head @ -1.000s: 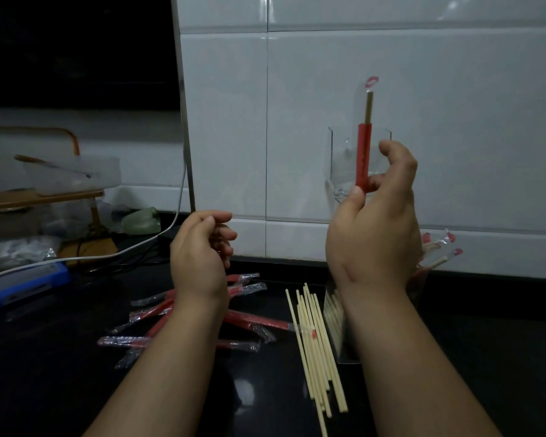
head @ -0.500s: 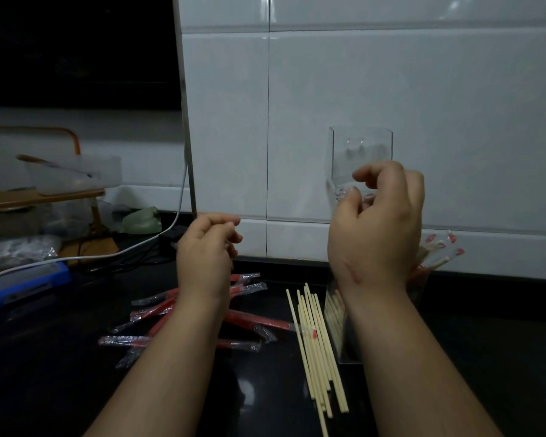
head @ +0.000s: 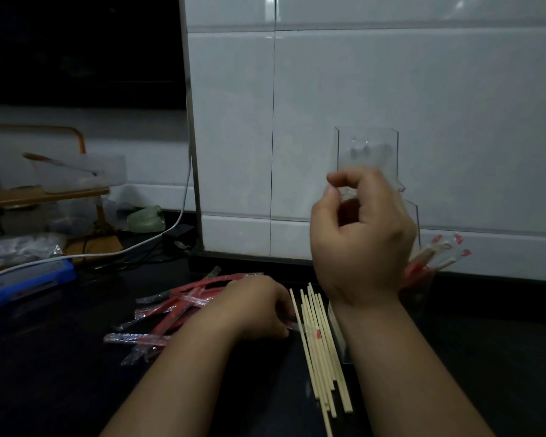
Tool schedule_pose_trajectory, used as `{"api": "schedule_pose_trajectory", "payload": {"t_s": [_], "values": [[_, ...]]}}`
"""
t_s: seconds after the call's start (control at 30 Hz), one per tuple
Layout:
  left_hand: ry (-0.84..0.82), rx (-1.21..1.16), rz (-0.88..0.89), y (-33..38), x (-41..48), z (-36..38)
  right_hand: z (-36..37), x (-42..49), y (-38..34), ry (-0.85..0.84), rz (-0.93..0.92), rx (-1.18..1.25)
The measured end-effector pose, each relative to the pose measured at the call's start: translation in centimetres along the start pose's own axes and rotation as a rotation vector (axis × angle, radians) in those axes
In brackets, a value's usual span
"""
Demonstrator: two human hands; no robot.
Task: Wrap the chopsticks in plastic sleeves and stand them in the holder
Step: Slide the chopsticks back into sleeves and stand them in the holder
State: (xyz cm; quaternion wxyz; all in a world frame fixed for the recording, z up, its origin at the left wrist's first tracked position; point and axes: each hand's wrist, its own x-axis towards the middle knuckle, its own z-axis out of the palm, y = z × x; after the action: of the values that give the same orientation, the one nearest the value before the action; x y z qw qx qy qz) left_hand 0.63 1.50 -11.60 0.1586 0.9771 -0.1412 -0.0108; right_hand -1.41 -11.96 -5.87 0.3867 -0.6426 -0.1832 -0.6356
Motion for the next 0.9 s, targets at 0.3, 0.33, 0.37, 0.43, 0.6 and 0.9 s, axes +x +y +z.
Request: {"api": "schedule_pose_trajectory", "payload": {"t_s": [0.3, 0.33, 0.37, 0.43, 0.6, 0.9], "values": [[0.075, 0.103, 0.013, -0.1, 0.5, 0.3, 0.6, -0.3, -0.7, -0.288, 0.200, 0.076], [0.115, 0.083, -0.001, -0.1, 0.6, 0.2, 0.5, -0.3, -0.7, -0.358, 0.266, 0.061], [0.166, 0.061, -0.015, 0.0, 0.6, 0.1, 0.4, -0.2, -0.7, -0.419, 0.326, 0.047], [0.301, 0.032, -0.033, 0.1, 0.6, -0.2, 0.4, -0.2, -0.9, -0.493, 0.391, 0.025], [0.684, -0.077, -0.032, 0.6, 0.2, -1.0, 0.4, -0.2, -1.4, -0.506, 0.381, 0.021], [1.091, -0.084, -0.222, -1.1, 0.7, -0.9, 0.7, -0.3, -0.8, -0.629, 0.472, -0.058]]}}
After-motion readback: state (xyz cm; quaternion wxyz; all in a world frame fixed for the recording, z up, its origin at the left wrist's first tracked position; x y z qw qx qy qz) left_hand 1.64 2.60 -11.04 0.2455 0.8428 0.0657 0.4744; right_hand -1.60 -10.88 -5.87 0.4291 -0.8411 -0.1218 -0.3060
